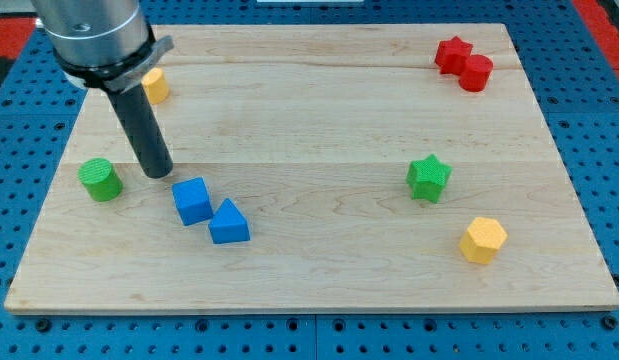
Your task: Push yellow heart to the left of yellow hexagon
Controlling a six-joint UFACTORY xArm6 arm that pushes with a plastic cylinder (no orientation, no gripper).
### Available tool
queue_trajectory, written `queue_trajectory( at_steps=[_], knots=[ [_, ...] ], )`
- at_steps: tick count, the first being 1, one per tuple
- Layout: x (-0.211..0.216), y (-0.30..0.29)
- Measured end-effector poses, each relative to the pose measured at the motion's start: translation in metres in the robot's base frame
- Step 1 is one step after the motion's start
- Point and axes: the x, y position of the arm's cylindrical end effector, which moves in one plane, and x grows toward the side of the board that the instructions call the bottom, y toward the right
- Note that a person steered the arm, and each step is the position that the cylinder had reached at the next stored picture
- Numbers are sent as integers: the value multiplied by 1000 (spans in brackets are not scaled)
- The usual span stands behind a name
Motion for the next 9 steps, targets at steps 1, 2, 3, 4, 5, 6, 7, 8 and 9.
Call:
queue_trajectory(
  at_steps=[1,2,3,4,5,6,7,8,9],
  knots=[
    [20,9],
    [27,29],
    [39,37],
    [30,42],
    [18,52],
    [-47,52],
    [-107,45],
    [-156,15],
    [-201,-7]
  ],
)
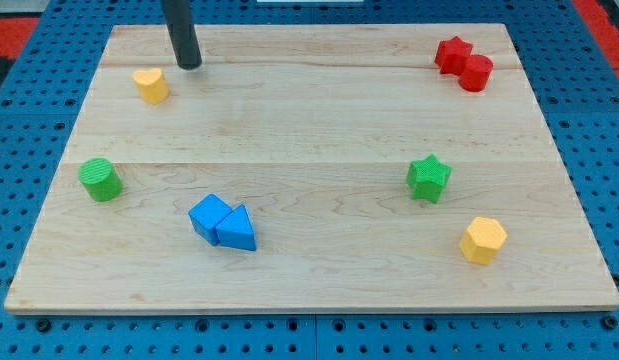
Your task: Push yellow heart to the left of yellow hexagon
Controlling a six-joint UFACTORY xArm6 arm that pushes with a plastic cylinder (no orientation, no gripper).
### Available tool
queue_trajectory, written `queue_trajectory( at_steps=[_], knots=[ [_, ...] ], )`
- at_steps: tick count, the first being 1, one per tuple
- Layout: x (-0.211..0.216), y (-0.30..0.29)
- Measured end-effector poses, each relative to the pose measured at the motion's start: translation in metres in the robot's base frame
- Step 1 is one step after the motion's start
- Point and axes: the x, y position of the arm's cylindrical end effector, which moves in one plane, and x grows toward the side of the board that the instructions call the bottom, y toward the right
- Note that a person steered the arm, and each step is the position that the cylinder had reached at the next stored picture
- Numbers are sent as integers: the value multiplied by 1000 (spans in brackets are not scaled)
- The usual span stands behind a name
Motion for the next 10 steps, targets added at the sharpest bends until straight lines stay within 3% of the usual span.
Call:
queue_trajectory(
  at_steps=[2,8,9,10],
  knots=[
    [7,-31],
    [171,-34],
    [174,-50],
    [205,-65]
  ],
)
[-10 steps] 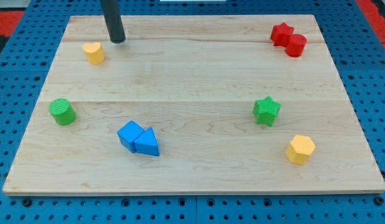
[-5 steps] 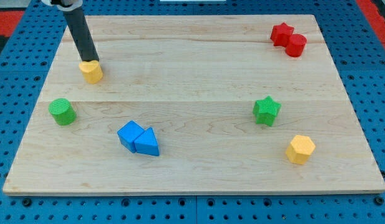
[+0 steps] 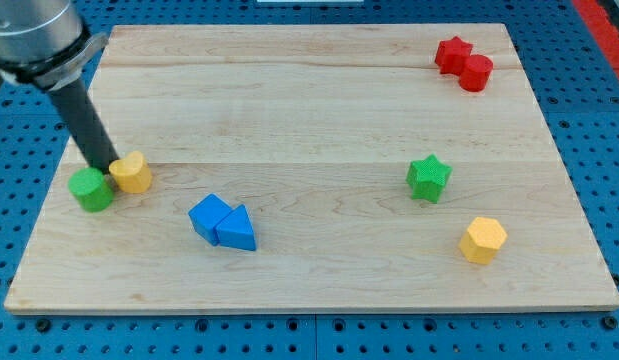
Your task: Push yellow heart to the left of yellow hexagon
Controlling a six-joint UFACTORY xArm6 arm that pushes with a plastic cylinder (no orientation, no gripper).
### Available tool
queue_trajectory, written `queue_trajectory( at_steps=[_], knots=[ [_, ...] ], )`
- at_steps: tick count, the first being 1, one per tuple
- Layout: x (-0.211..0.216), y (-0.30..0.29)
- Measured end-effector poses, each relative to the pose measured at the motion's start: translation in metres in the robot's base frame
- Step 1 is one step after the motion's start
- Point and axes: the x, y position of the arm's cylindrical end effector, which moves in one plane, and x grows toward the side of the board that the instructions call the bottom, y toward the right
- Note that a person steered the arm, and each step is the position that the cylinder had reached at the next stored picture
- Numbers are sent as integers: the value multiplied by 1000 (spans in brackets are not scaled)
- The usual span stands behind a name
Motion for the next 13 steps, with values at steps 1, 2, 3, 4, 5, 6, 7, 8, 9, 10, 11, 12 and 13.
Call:
queue_trajectory(
  at_steps=[1,2,3,4,5,6,7,8,9,10,11,12,13],
  knots=[
    [8,11],
    [6,32],
    [1,56],
    [-10,73],
    [-20,75],
    [-20,81],
    [-21,114],
    [-21,144],
    [-21,179],
    [-6,192],
    [-2,212],
    [-2,239],
    [2,262]
  ],
)
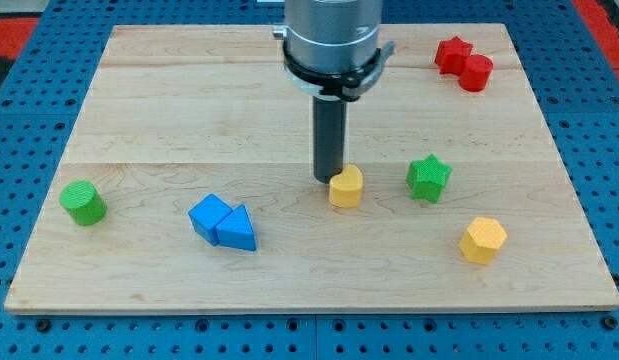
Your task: Push yellow heart to the left of yellow hexagon
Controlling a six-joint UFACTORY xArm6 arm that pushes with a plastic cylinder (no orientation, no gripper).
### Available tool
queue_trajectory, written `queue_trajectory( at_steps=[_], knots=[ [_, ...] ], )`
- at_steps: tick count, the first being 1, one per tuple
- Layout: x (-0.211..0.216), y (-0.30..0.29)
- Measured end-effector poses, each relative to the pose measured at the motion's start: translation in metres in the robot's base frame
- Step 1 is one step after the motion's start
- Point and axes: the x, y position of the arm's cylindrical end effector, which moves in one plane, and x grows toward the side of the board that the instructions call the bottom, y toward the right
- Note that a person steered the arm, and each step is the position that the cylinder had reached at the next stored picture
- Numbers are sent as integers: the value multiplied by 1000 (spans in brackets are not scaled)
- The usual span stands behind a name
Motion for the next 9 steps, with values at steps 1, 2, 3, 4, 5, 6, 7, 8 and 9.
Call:
queue_trajectory(
  at_steps=[1,2,3,4,5,6,7,8,9],
  knots=[
    [11,17],
    [23,36],
    [33,54],
    [51,65],
    [69,76],
    [80,81],
    [80,67],
    [96,46],
    [125,43]
  ],
)
